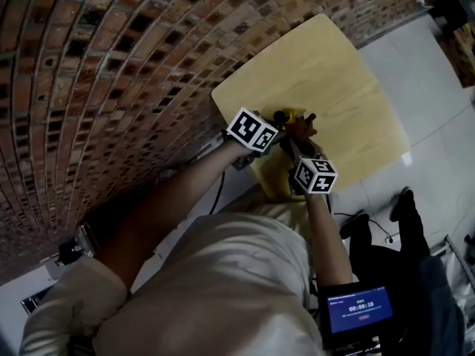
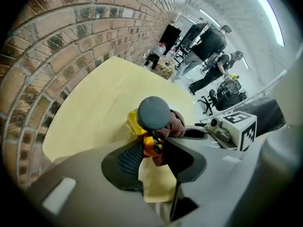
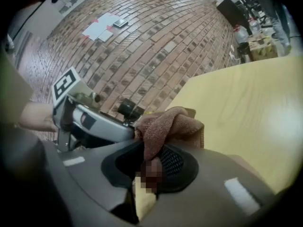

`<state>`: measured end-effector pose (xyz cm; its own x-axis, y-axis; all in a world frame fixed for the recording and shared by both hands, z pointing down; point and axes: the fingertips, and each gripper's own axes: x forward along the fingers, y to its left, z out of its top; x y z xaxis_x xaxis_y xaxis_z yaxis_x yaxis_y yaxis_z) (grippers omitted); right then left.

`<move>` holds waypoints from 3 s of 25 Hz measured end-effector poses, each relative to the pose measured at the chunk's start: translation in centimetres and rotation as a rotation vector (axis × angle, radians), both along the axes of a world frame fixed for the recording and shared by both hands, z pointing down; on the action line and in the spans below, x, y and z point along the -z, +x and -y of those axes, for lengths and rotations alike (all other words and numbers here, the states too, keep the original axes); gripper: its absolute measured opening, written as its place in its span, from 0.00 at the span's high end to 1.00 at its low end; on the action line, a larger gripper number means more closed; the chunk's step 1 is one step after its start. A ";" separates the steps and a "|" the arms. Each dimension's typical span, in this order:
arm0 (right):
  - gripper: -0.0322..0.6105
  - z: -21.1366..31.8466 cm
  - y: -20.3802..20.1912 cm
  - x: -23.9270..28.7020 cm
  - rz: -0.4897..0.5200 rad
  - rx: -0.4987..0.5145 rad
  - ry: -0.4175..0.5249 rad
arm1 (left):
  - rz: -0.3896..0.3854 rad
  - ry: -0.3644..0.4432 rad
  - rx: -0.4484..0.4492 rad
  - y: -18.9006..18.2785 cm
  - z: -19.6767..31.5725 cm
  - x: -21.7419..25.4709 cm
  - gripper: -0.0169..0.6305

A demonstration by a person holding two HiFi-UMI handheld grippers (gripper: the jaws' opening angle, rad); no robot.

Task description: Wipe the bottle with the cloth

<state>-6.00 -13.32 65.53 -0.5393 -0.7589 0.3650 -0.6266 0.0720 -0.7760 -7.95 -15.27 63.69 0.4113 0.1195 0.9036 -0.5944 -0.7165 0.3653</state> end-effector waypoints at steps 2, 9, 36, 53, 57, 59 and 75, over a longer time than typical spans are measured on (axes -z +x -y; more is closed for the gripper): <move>0.84 0.1 0.4 -0.8 -0.026 -0.038 -0.021 | 0.003 0.008 -0.009 -0.1 -0.4 -0.1 0.74; 0.85 1.0 2.2 -6.4 -0.150 -0.057 -0.185 | -0.002 0.034 0.037 0.2 0.1 0.0 0.75; 0.84 -1.8 2.7 -7.2 -0.287 0.017 -0.144 | -0.019 -0.223 0.614 1.1 0.1 -0.8 0.71; 0.84 -5.7 -1.3 2.1 -0.297 0.328 0.317 | -0.060 -0.313 0.837 1.5 0.6 -1.0 0.70; 0.84 -3.4 -2.4 -0.1 -0.219 0.332 0.213 | -0.047 -0.324 0.810 1.8 0.5 -1.0 0.70; 0.84 -2.6 -2.5 -2.5 -0.152 0.328 0.109 | -0.050 -0.324 0.811 1.8 0.4 -1.0 0.70; 0.84 -3.8 -5.0 -2.4 -0.168 0.219 0.002 | -0.076 -0.380 0.883 1.7 0.9 -1.0 0.69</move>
